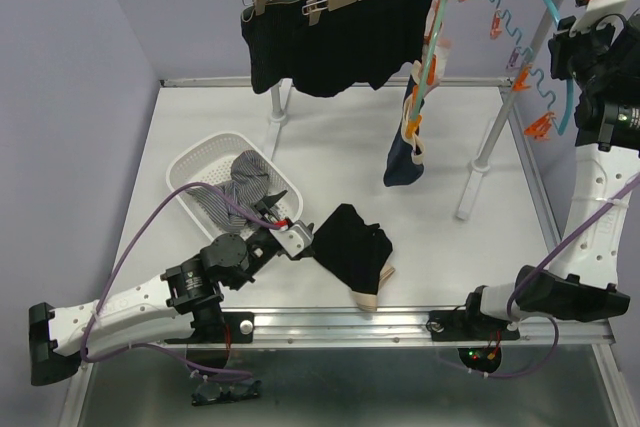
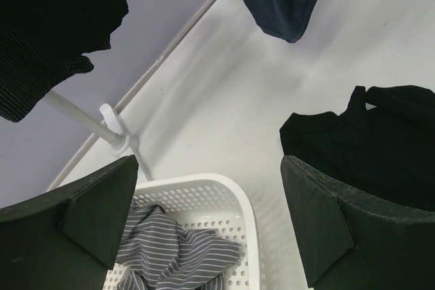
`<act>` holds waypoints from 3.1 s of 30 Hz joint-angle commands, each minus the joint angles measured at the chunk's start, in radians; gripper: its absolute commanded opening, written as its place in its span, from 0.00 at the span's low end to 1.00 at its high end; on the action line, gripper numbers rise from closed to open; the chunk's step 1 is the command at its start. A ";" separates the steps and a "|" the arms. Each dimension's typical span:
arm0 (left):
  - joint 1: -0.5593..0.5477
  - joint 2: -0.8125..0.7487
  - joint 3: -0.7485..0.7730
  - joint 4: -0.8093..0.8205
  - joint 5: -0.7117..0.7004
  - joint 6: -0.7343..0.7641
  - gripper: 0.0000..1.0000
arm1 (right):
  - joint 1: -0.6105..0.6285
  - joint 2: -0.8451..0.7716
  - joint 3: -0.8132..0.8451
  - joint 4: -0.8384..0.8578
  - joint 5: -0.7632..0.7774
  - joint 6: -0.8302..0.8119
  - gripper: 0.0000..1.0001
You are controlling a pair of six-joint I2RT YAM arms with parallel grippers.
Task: Remove the underwear clipped to the hanger
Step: Place the hanger at the clothesline, then pick up the underwear from the center of the board.
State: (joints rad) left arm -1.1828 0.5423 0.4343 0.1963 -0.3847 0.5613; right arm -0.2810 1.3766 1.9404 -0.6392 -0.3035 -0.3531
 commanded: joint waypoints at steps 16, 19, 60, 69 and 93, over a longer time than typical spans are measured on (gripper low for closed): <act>0.008 0.021 0.014 0.029 0.003 0.015 0.98 | -0.004 -0.045 -0.083 0.139 0.012 -0.102 0.01; 0.009 0.024 0.014 0.031 0.004 0.015 0.98 | -0.003 -0.054 -0.112 0.139 0.014 -0.122 0.01; 0.045 0.143 0.067 0.080 0.099 -0.239 0.99 | -0.004 -0.700 -0.607 -0.033 -0.403 -0.046 1.00; 0.046 0.313 0.199 0.015 0.128 -0.636 0.99 | -0.004 -0.829 -0.766 -0.177 -0.586 -0.090 1.00; -0.172 1.071 0.535 -0.245 0.020 -1.517 0.84 | -0.004 -1.011 -1.219 -0.002 -0.598 0.031 1.00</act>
State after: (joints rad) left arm -1.3201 1.5208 0.8291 0.1299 -0.2638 -0.8314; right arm -0.2813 0.4351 0.7456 -0.7498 -0.9447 -0.3710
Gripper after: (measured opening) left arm 0.843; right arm 0.999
